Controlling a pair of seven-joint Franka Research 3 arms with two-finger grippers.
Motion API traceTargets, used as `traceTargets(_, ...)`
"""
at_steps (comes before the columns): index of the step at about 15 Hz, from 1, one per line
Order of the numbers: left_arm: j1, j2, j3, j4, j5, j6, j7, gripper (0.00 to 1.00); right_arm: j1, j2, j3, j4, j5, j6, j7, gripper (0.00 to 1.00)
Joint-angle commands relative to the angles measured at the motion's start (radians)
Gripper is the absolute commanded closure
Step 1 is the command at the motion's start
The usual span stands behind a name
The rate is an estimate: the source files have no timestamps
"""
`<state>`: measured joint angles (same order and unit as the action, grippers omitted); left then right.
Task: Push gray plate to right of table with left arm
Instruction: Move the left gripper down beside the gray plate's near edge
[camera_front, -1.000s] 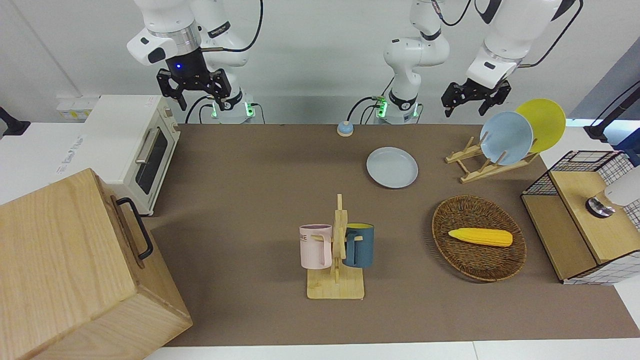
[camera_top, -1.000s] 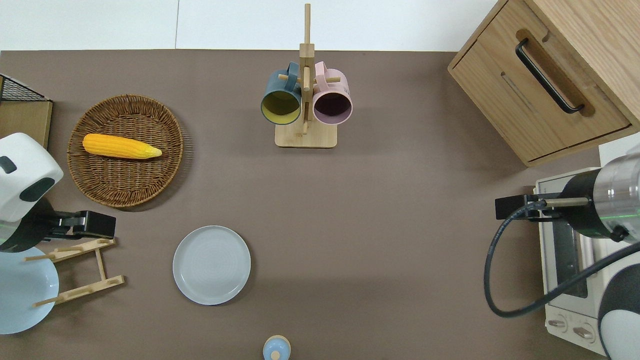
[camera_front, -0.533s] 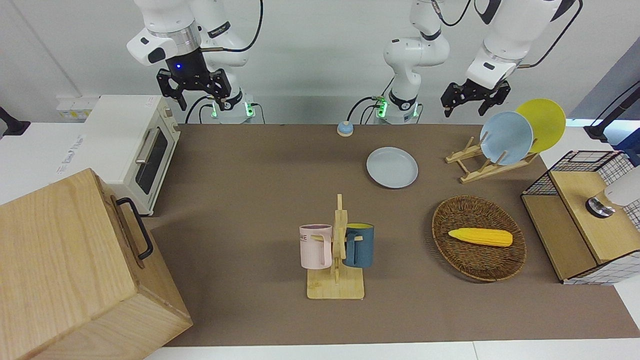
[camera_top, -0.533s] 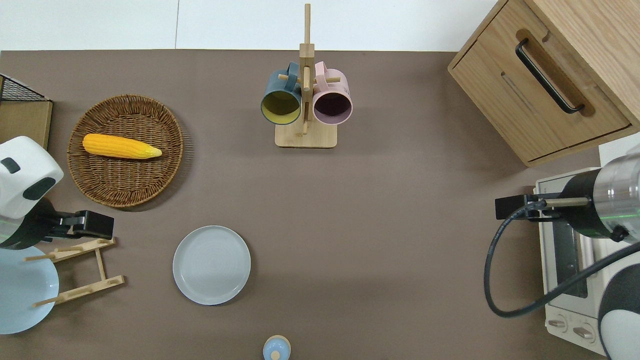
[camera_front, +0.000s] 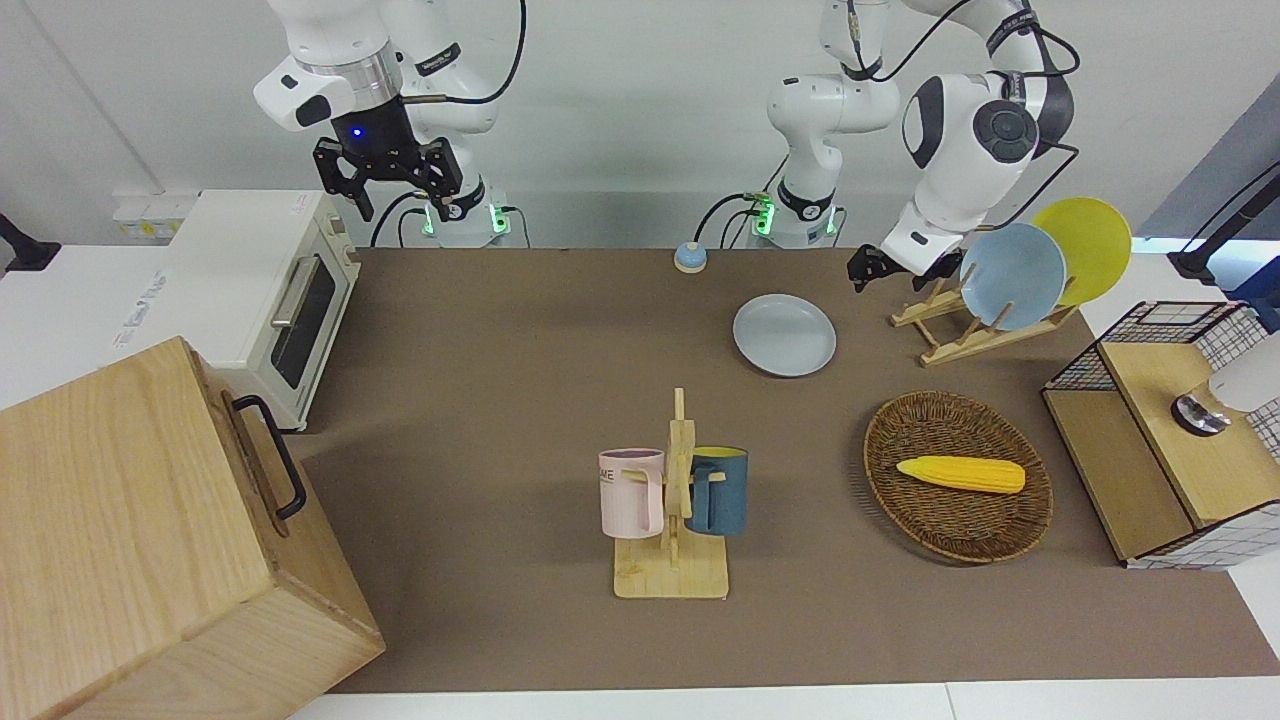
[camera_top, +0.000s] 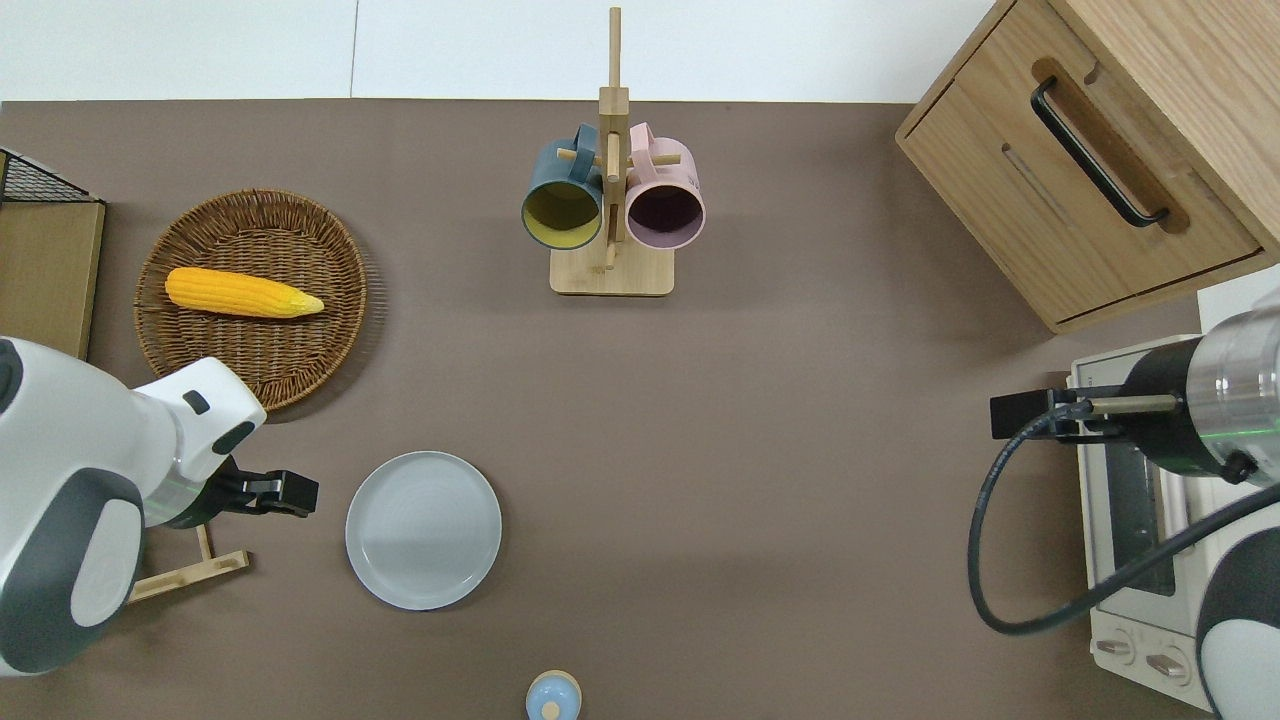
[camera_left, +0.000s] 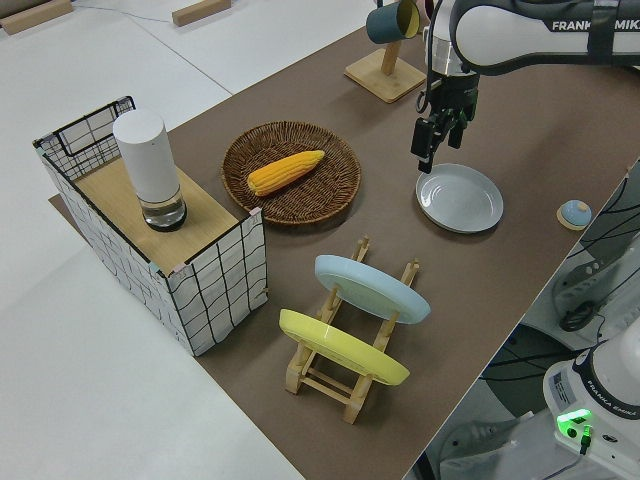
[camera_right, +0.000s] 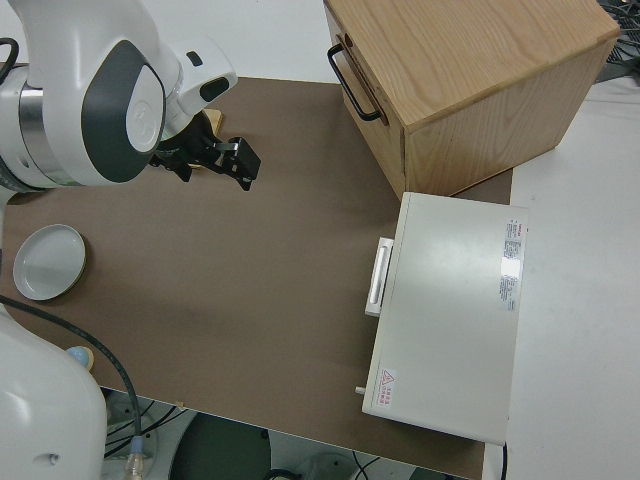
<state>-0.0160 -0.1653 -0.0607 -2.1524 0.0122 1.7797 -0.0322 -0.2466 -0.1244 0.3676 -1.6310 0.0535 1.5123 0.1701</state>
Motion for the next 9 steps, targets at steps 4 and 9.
traceTargets(4, -0.019, -0.082, 0.016, -0.268, 0.003, 0.211, 0.006, 0.01, -0.030, -0.027, 0.017, -0.027, 0.022, -0.001, 0.011, 0.005)
traceTargets(9, -0.019, -0.063, 0.030, -0.394, -0.021, 0.423, -0.008, 0.01, -0.030, -0.027, 0.017, -0.027, 0.022, -0.001, 0.011, 0.005)
